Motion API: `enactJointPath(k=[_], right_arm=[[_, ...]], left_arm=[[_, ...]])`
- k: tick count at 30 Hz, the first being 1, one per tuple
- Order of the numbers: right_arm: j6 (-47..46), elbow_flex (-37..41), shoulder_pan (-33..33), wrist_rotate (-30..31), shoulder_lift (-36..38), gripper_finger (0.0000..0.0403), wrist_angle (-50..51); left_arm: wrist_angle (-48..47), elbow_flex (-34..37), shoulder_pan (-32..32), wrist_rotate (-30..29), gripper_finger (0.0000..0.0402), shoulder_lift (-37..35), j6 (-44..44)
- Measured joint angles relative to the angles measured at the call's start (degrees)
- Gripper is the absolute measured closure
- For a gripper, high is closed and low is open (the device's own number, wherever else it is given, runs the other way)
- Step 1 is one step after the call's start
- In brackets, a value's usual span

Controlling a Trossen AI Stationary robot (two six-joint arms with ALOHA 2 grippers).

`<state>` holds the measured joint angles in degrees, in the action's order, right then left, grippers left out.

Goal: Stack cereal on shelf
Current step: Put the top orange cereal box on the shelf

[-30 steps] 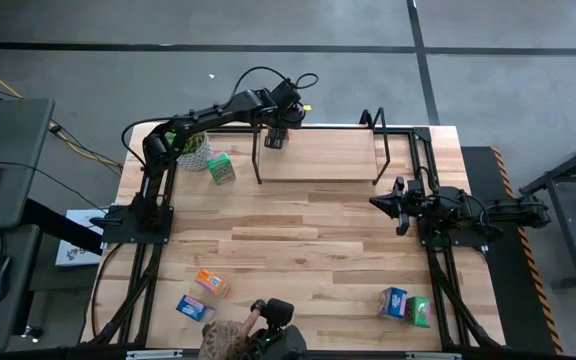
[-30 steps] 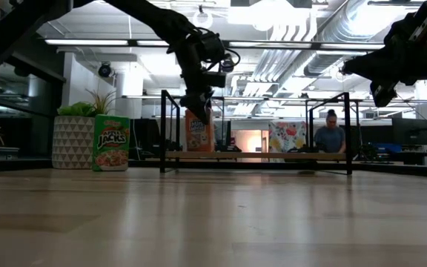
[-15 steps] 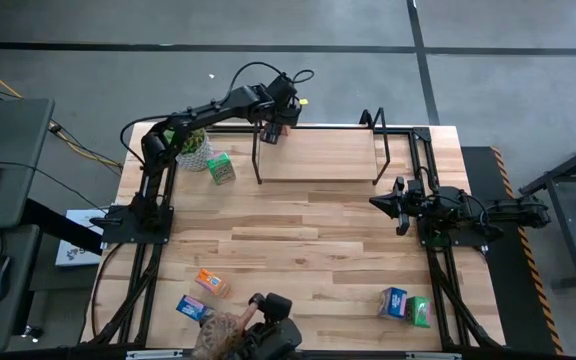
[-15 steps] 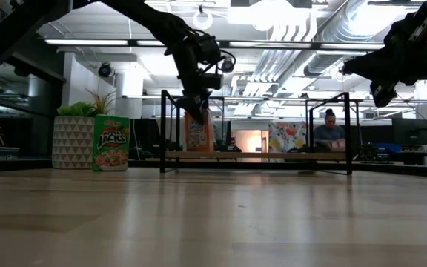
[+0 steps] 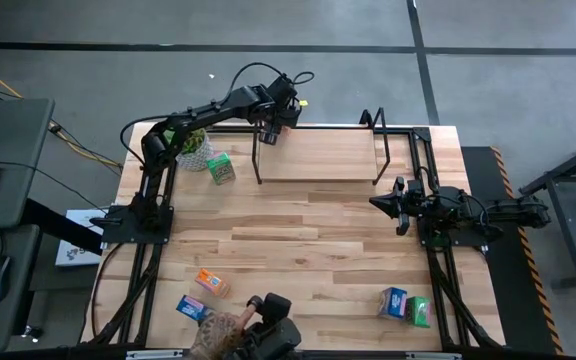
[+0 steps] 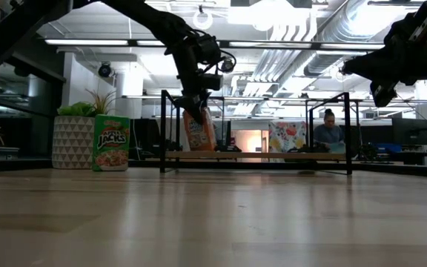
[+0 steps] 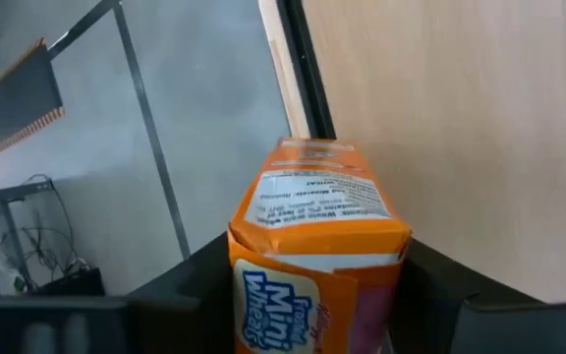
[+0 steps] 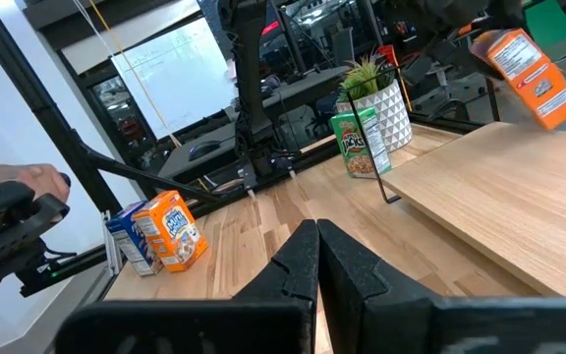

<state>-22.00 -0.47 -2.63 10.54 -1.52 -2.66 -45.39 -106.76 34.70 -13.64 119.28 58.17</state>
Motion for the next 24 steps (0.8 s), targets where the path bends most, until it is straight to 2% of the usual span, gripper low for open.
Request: enactJointPath(k=[6, 9, 16, 20, 24], right_arm=[[0.0, -0.02, 0.01, -0.01, 0.0, 0.0403, 0.0], [0.0, 0.0, 0.01, -0.02, 0.0, 0.0403, 0.0], [0.0, -0.01, 0.02, 0.0, 0.0, 0.0403, 0.0], [0.0, 0.0, 0.01, 0.0, 0.0, 0.0403, 0.0], [0.0, 0.0, 0.0, 0.0, 0.0, 0.0403, 0.0]], left_arm=[[-0.17, -0.01, -0.79, -3.99, 0.0253, 0.0, -0.36], [-4.4, -2.06, -1.55, -5.2, 0.0261, 0.0, -1.68], [-13.43, -13.07, -3.41, -1.2, 0.0266, -0.04, -7.41], [-18.66, -19.47, -3.37, 4.88, 0.0266, -0.21, -13.04], [-26.03, -21.27, -3.17, 7.35, 0.0266, -0.17, -19.86]])
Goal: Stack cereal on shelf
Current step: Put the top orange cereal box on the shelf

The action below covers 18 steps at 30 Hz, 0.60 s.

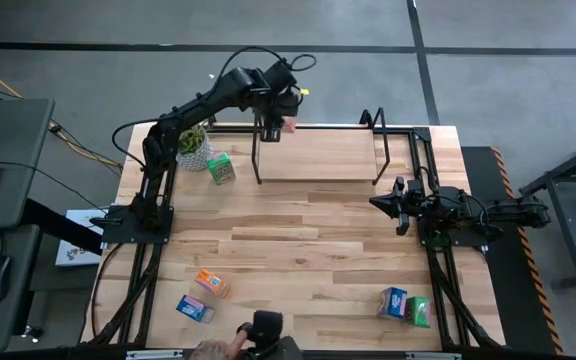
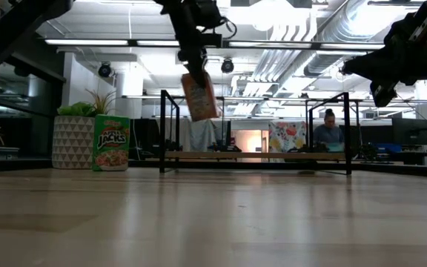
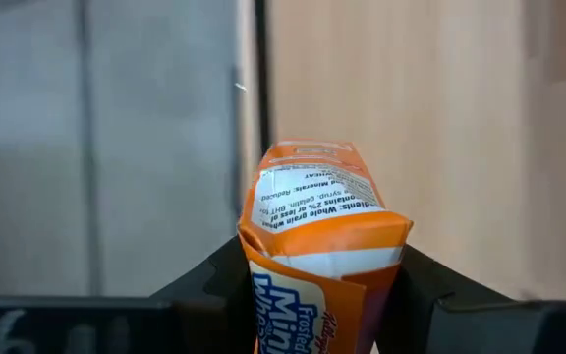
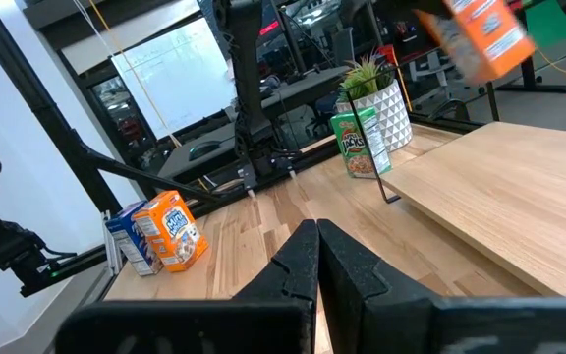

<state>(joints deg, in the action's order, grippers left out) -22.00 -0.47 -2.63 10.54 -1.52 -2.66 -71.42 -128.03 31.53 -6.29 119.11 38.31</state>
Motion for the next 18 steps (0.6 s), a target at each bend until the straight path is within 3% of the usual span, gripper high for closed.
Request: enactJointPath(k=[5, 14, 18], right_arm=[[0.0, -0.02, 0.02, -0.02, 0.0, 0.0403, 0.0], [0.0, -0.01, 0.02, -0.01, 0.0, 0.0403, 0.0], [0.0, 0.0, 0.01, -0.01, 0.0, 0.0403, 0.0]], left_arm=[[-4.66, 0.04, 0.76, 7.42, 0.0266, 1.01, -3.56], [-2.5, 0.14, 0.68, 0.31, 0.0266, 6.02, -3.65], [-2.8, 0.15, 0.59, -0.25, 0.0266, 7.18, -3.79]])
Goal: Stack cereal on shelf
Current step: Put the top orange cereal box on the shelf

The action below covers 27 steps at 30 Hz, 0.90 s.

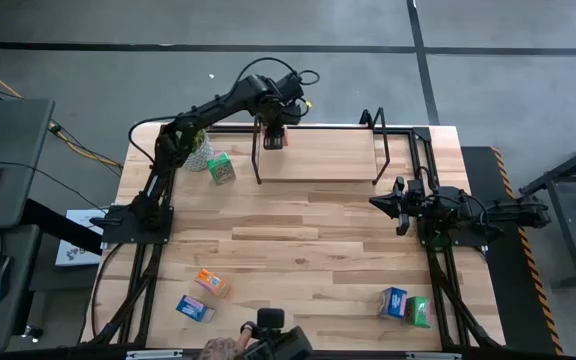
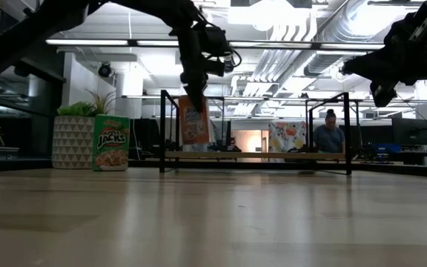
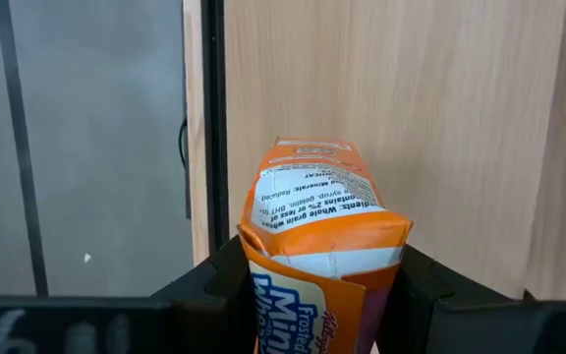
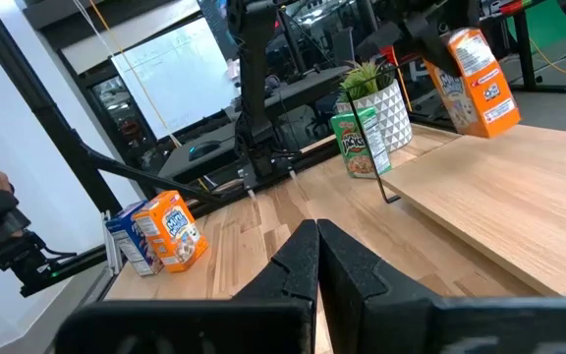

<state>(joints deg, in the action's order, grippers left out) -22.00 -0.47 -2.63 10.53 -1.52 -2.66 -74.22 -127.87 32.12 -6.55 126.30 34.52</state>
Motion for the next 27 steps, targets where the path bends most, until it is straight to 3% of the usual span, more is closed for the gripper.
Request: enactJointPath(k=[14, 27], right_arm=[[0.0, -0.01, 0.0, 0.01, -0.01, 0.0403, 0.0], [0.0, 0.0, 0.02, 0.0, 0.0, 0.0403, 0.0]], left_arm=[[0.35, 0.02, 0.11, 0.56, 0.0259, 0.85, -2.45], [1.08, 1.95, 0.11, 1.46, 0.0213, 1.05, -3.47]])
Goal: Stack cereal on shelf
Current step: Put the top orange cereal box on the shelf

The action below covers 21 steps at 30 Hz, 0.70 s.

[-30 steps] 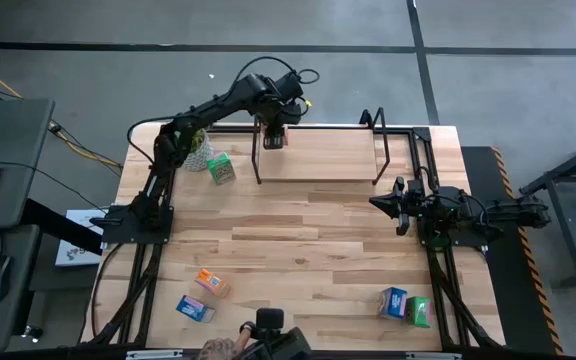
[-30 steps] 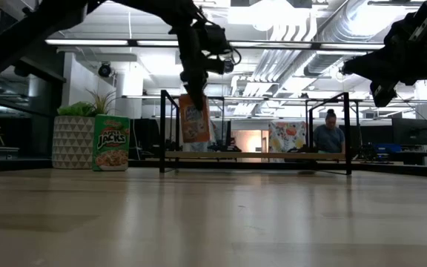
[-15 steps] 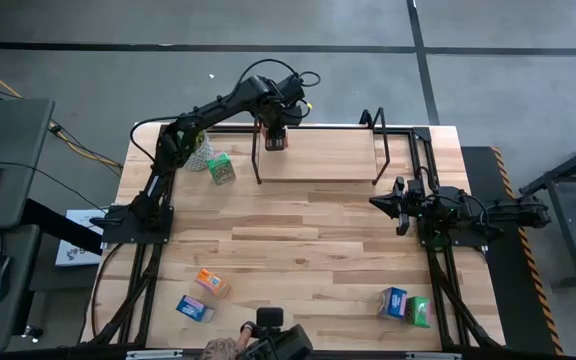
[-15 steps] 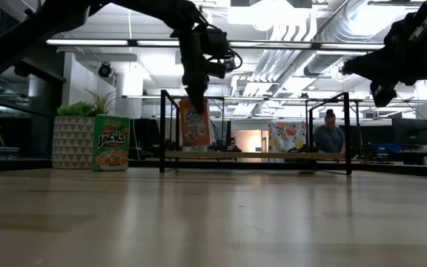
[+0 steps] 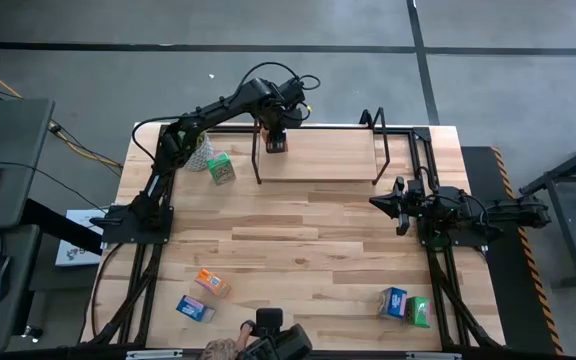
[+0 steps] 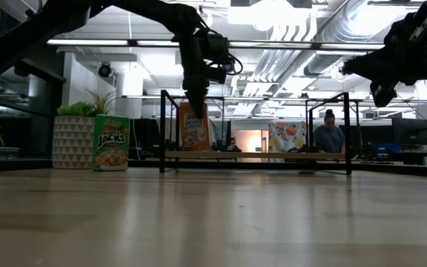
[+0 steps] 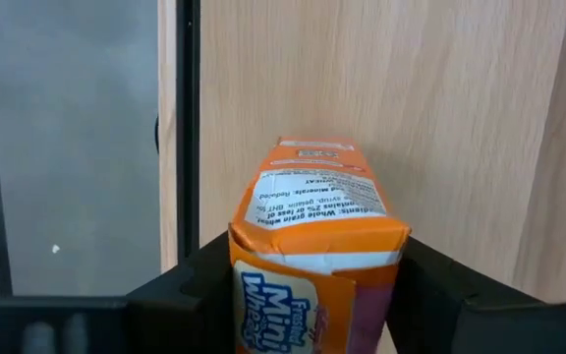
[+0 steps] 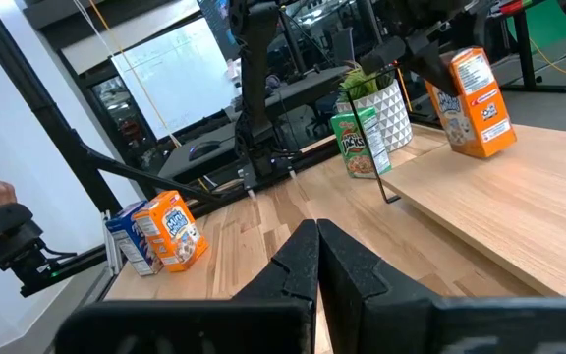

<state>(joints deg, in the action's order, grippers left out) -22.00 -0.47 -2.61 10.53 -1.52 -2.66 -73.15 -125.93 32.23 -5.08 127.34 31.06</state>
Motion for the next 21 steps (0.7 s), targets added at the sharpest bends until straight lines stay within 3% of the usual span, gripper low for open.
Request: enactJointPath(k=[12, 21], right_arm=[[0.0, 0.0, -0.02, 0.0, 0.0, 0.0403, 0.0], [0.0, -0.01, 0.0, 0.01, 0.0, 0.0403, 0.0]], left_arm=[[2.44, 0.0, 0.0, -0.02, 0.0143, 0.0, 0.08], [2.34, -0.01, 0.0, -0.49, 0.0135, -0.47, 0.4]])
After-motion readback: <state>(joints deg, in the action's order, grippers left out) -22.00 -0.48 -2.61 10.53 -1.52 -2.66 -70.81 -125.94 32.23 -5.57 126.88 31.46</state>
